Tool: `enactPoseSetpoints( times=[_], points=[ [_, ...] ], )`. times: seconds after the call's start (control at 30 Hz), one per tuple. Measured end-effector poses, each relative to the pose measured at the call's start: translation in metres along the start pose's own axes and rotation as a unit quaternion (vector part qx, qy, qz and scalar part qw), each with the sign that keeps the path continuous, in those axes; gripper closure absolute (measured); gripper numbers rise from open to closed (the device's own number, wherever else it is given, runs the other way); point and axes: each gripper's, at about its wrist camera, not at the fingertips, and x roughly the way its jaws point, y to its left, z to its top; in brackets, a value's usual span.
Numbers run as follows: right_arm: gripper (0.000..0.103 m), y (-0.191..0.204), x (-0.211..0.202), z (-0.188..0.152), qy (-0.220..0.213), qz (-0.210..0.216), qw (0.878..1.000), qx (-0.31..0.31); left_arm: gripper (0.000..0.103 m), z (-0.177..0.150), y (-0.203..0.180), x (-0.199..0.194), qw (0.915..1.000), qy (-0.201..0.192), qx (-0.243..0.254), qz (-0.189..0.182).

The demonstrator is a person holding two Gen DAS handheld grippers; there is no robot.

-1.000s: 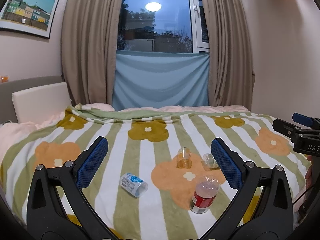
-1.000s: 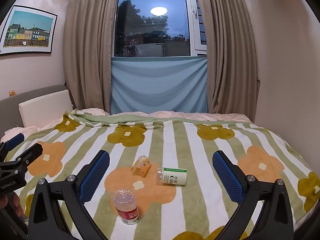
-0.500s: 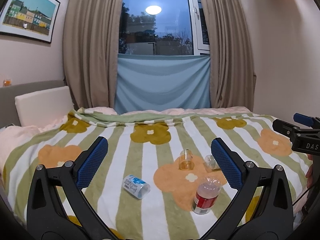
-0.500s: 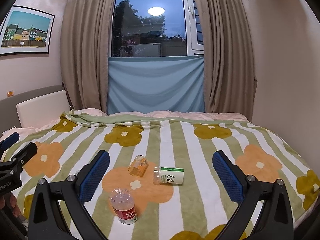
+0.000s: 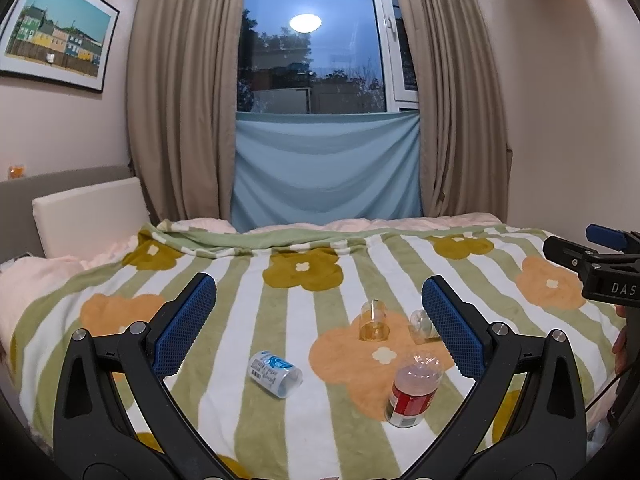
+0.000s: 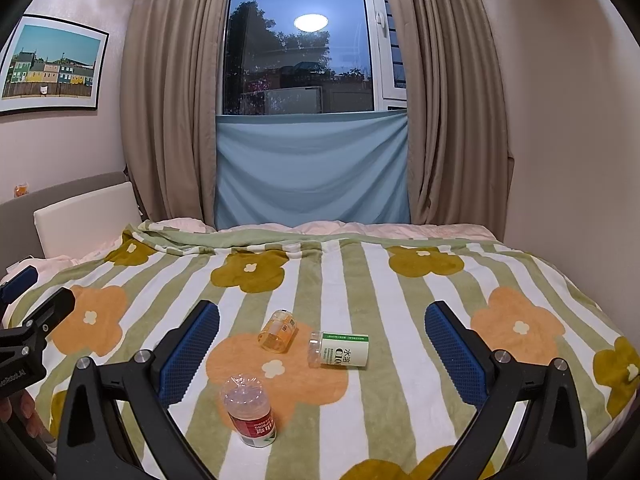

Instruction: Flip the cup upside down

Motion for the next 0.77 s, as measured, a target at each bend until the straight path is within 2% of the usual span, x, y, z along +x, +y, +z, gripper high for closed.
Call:
enactPoseSetpoints(
  times=[0.4,0.53,0.77],
  points=[
    [0.0,0.0,-0.001,0.0,0.0,0.0,1.0,0.0,0.0,0.0,-0.01,-0.006,0.9996,-0.012,0.026,-0.003],
    [0.0,-0.001,-0.001,-0.001,-0.001,-0.001,1.0,-0.001,0.0,0.0,-0.015,-0.007,0.9993,-0.014,0.034,0.008],
    [0.0,0.0,-0.001,0.0,0.0,0.0,1.0,0.0,0.0,0.0,-0.011,-0.006,0.9997,-0.014,0.017,-0.006]
  ],
)
